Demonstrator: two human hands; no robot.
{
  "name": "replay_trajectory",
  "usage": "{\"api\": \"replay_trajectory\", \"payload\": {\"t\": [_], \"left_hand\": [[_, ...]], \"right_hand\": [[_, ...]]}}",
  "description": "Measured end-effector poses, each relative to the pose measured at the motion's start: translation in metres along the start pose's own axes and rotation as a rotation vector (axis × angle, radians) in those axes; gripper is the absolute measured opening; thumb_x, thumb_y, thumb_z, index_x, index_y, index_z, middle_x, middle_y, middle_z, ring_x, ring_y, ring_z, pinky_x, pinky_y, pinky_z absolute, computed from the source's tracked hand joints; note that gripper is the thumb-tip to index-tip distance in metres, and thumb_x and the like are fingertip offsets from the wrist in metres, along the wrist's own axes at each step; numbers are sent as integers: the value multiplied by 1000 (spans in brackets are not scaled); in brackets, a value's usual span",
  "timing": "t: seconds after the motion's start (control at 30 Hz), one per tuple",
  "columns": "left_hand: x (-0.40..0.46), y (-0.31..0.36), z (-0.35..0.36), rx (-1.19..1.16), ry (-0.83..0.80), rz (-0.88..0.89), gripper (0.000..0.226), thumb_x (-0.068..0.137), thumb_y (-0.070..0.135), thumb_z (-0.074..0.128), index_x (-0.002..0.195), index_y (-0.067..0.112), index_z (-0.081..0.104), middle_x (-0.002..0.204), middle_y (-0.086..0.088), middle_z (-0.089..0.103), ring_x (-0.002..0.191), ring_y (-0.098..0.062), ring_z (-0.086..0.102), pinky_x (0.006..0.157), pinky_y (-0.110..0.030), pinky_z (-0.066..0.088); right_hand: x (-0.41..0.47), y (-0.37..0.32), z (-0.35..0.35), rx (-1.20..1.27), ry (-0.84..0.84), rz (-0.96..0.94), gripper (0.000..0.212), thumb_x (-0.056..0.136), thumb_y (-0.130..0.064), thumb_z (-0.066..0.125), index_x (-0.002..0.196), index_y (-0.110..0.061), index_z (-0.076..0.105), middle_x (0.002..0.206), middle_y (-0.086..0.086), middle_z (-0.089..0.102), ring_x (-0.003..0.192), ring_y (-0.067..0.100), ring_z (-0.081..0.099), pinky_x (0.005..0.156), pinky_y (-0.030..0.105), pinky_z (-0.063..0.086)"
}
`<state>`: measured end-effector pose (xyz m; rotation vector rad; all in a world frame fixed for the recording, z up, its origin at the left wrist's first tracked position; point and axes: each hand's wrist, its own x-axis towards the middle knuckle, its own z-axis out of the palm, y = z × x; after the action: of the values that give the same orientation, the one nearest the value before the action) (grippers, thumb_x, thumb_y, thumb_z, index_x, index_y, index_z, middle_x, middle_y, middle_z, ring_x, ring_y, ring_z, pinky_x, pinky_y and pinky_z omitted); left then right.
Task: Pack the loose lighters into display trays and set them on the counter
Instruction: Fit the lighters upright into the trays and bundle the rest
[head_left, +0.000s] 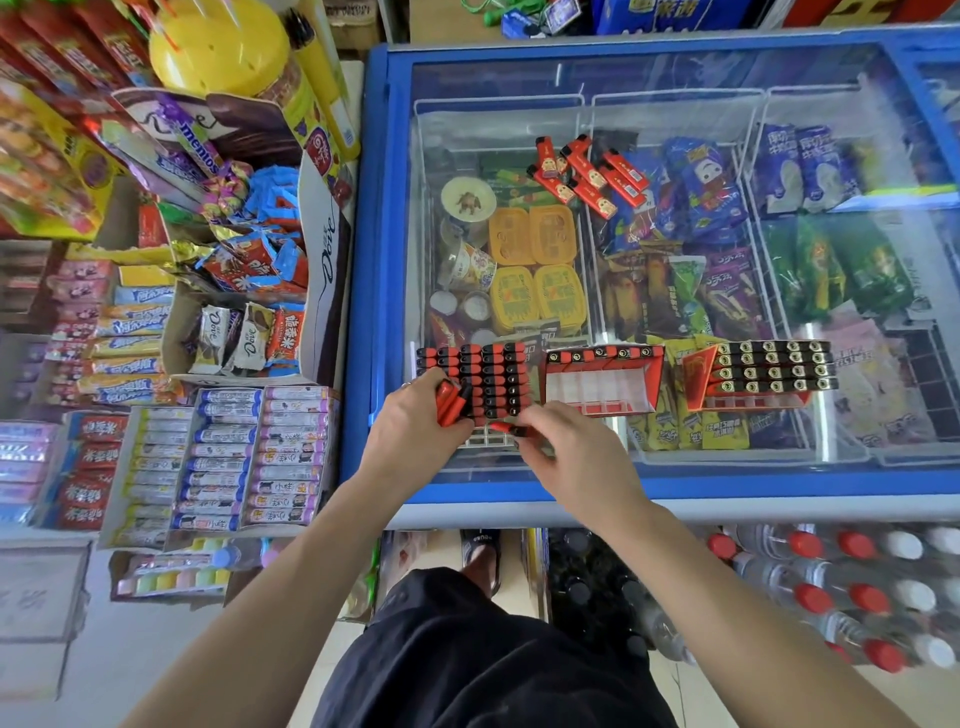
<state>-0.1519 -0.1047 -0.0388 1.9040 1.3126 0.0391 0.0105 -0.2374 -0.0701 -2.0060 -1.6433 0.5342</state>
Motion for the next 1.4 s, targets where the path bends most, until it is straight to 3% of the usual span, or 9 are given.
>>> {"api": "replay_trajectory", "payload": {"t": [0.17, 0.63, 0.8, 1.0, 1.17, 1.23, 1.3, 1.4], "left_hand": [[0, 0, 1, 11, 4, -2, 25, 83, 28, 76, 100, 26, 58, 83, 7, 66, 76, -15, 64, 74, -43, 58], [-5, 2, 8, 29, 68, 8, 25, 86, 31, 76, 98, 24, 56, 84, 10, 63, 77, -12, 63, 71, -41, 58], [-10, 2, 15, 24, 103, 34, 25, 86, 32, 76, 101, 25, 57, 88, 9, 64, 80, -14, 63, 72, -41, 58], [-11, 8, 19, 5, 93, 32, 29, 84, 35, 79, 98, 24, 56, 85, 8, 64, 77, -12, 62, 67, -31, 53], [-7, 12, 22, 45, 104, 16, 29, 85, 36, 78, 97, 24, 54, 84, 6, 63, 75, -16, 62, 62, -32, 51], [-5, 14, 22, 69, 106, 17, 27, 85, 32, 76, 95, 23, 53, 82, 6, 61, 73, -16, 60, 58, -31, 47], [-4, 14, 21, 82, 99, 16, 27, 84, 32, 76, 95, 23, 53, 82, 6, 62, 73, -15, 60, 58, -30, 48], [-3, 13, 19, 79, 84, 20, 27, 84, 31, 76, 96, 23, 53, 82, 7, 61, 73, -15, 60, 59, -31, 50]], "right_hand": [[1, -2, 21, -138, 61, -22, 10, 97, -22, 62, 106, -18, 64, 99, -3, 66, 58, 18, 62, 45, 33, 50], [0, -3, 28, -264, 90, -13, 10, 103, -28, 47, 105, -20, 53, 91, -3, 64, 56, 19, 59, 46, 33, 48], [-1, -9, 27, -293, 111, -30, 6, 98, -23, 60, 99, -18, 59, 83, -2, 64, 56, 19, 59, 44, 33, 49], [3, -14, 28, -297, 134, 16, 17, 89, -19, 74, 95, -16, 58, 75, -3, 63, 51, 19, 59, 39, 27, 44], [4, -18, 25, -191, 145, 51, 21, 88, -11, 74, 94, -12, 54, 68, -4, 59, 46, 15, 54, 41, 21, 34], [3, -17, 26, -120, 113, 105, 19, 91, -11, 70, 97, -13, 52, 71, -4, 59, 51, 15, 55, 43, 24, 39], [2, -18, 23, 84, 92, 200, 15, 94, -11, 64, 101, -14, 52, 78, -3, 61, 59, 13, 57, 50, 30, 47], [1, -24, 9, 559, 140, 437, 16, 92, -6, 59, 102, -16, 52, 82, -1, 59, 62, 12, 52, 59, 32, 45]]}}
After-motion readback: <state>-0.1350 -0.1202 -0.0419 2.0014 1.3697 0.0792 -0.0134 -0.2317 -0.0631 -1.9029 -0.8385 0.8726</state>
